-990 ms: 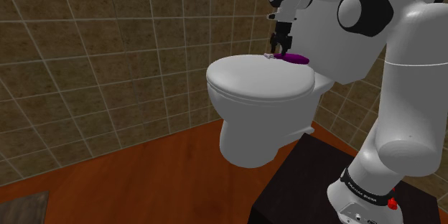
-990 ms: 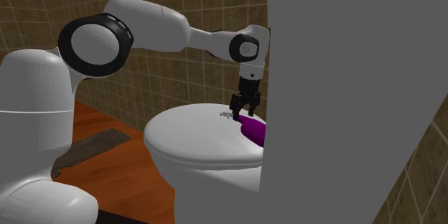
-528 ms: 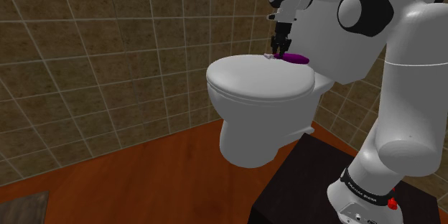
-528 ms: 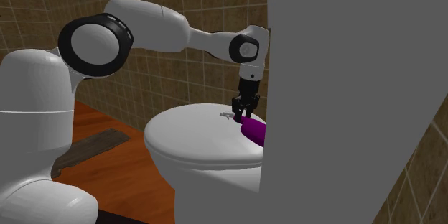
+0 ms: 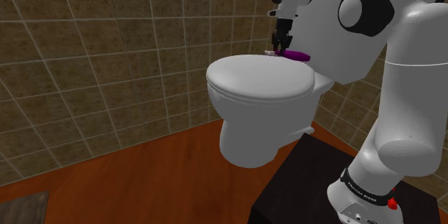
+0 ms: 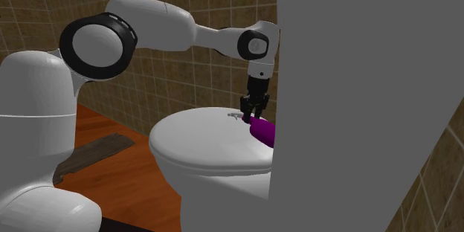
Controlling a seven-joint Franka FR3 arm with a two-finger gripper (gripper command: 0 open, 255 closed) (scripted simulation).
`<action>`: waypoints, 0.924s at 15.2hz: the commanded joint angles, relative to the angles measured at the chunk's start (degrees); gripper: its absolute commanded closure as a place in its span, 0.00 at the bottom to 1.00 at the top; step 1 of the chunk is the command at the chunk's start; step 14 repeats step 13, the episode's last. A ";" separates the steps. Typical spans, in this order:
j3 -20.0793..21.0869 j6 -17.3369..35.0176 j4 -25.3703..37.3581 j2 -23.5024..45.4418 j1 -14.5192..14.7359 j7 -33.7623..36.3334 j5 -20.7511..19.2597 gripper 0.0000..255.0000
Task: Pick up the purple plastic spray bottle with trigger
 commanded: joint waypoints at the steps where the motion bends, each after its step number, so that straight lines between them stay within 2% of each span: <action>1: -0.03 -1.58 1.77 0.22 -0.31 0.09 0.09 1.00; 11: -0.16 -9.91 11.29 1.51 -2.22 0.48 0.80 1.00; 14: -0.16 -10.04 11.46 1.54 -2.26 0.48 0.82 1.00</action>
